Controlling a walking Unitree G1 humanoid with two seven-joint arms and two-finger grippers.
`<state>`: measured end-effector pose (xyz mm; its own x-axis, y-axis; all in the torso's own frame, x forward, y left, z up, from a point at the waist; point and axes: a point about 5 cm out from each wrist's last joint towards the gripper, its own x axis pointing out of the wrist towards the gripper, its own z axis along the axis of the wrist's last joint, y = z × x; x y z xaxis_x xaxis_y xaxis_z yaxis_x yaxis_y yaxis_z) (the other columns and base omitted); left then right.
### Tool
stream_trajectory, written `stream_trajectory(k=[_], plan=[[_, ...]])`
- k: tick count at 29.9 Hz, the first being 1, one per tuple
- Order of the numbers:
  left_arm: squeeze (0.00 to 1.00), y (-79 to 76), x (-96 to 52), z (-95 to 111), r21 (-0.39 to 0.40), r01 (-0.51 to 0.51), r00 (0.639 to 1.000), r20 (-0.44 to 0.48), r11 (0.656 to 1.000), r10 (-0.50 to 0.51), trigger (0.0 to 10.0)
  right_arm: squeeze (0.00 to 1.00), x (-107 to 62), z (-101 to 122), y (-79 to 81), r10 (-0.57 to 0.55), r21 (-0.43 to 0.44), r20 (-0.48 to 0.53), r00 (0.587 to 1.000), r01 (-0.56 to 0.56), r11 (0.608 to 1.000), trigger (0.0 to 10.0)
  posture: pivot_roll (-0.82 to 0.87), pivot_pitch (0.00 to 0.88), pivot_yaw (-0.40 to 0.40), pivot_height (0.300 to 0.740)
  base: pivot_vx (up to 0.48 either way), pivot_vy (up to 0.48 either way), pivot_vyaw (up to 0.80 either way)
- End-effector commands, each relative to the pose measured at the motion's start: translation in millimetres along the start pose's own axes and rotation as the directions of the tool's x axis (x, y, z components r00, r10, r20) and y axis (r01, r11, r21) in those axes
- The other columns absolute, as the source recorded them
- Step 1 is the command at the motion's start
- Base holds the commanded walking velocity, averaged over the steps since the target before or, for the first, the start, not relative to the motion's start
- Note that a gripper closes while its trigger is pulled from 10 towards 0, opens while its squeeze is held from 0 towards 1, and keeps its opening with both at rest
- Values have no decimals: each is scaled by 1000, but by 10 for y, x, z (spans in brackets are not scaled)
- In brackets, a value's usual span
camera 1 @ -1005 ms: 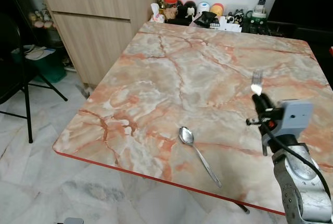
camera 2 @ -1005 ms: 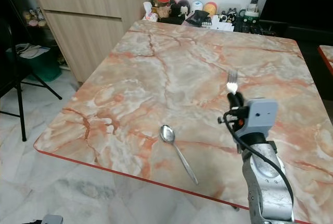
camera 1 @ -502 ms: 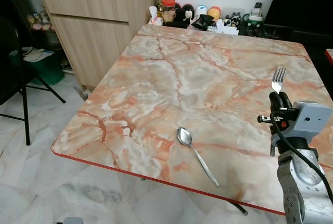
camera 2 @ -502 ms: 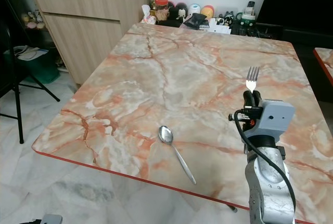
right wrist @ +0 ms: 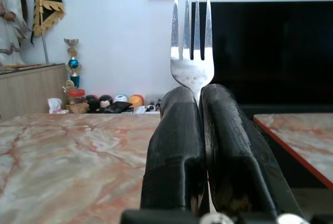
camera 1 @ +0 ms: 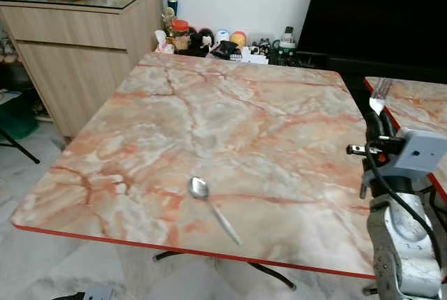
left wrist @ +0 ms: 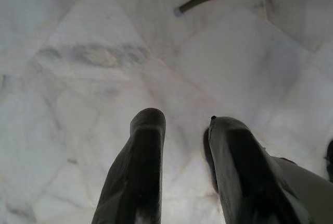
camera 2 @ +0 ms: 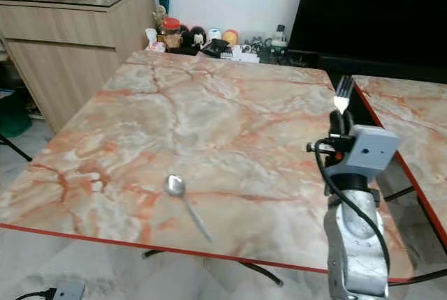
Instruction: Setting the table
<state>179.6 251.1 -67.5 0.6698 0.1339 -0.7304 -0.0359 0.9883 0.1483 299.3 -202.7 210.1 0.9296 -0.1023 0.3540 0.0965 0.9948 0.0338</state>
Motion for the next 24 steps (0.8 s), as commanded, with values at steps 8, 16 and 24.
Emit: stream_trajectory(k=[8, 16, 24], plan=[[0, -57, -19, -93, 18, 22, 999, -31, 1000, -22, 10000, 0, 17, 50, -93, -31, -14, 27, 999, 31, 999, 10000, -42, 15, -8, 740, 0, -428, 0], [0, -113, -13, -90, 34, 48, 998, -32, 998, -47, 10000, 0, 22, 83, -86, -37, -32, 40, 999, 38, 999, 10000, -63, 14, 1, 740, 0, -444, 0], [0, -125, -26, -131, 42, 55, 998, -41, 998, -54, 10000, 0, 9, 84, -138, -49, -42, 40, 998, 50, 998, 10000, -80, 0, -2, 740, 0, -454, 0]])
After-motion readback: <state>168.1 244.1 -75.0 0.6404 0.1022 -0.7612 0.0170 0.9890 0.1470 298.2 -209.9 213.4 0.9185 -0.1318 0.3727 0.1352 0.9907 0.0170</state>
